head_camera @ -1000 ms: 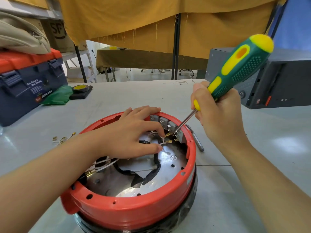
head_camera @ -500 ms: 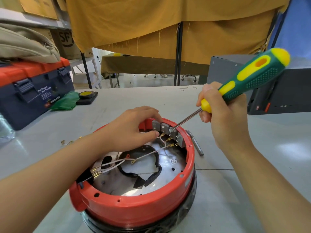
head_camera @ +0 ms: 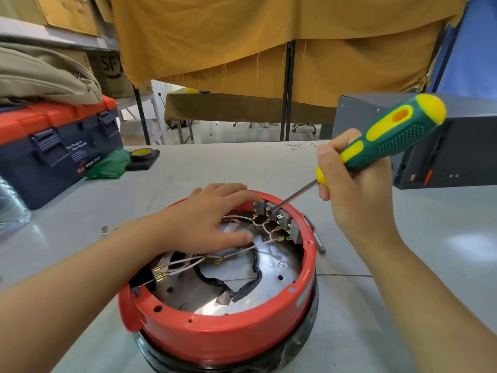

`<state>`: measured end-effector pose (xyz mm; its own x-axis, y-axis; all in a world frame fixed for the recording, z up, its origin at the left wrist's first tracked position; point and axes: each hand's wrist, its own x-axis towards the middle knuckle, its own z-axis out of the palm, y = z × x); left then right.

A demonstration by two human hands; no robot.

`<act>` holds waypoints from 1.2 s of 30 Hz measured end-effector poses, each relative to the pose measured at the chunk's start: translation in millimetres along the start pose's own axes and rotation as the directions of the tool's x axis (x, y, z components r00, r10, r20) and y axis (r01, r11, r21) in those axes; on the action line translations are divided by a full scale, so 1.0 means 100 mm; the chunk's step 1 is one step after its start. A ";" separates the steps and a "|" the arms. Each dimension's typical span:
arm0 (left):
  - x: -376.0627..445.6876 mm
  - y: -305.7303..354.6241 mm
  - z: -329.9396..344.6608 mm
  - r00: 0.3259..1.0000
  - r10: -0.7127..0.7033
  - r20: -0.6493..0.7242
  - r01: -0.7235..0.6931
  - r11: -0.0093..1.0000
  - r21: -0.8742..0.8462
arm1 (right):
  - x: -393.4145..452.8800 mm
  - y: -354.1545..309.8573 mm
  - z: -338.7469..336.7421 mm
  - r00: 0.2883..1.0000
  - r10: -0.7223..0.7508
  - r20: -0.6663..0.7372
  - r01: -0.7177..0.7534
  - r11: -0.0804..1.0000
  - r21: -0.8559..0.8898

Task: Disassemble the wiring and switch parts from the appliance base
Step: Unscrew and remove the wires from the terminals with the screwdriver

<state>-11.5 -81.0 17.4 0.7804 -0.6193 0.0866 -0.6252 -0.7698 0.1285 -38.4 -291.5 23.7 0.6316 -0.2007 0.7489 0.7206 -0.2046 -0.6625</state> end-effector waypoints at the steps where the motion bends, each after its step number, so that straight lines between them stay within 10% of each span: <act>1: 0.01 0.01 0.00 1.000 0.020 0.001 -0.020 1.000 -0.009 | 0.00 -0.01 0.00 1.000 0.004 -0.002 -0.005 1.000 -0.007; 36: 0.01 0.08 0.13 1.000 0.006 0.026 -0.008 0.998 0.056 | -0.04 -0.10 0.02 0.947 -0.079 0.312 0.138 0.976 -0.170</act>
<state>-15.6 -89.6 6.0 0.7757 -0.6281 0.0613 -0.6311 -0.7724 0.0722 -47.5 -286.3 27.7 0.6300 0.1250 0.7665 0.7416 -0.3899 -0.5460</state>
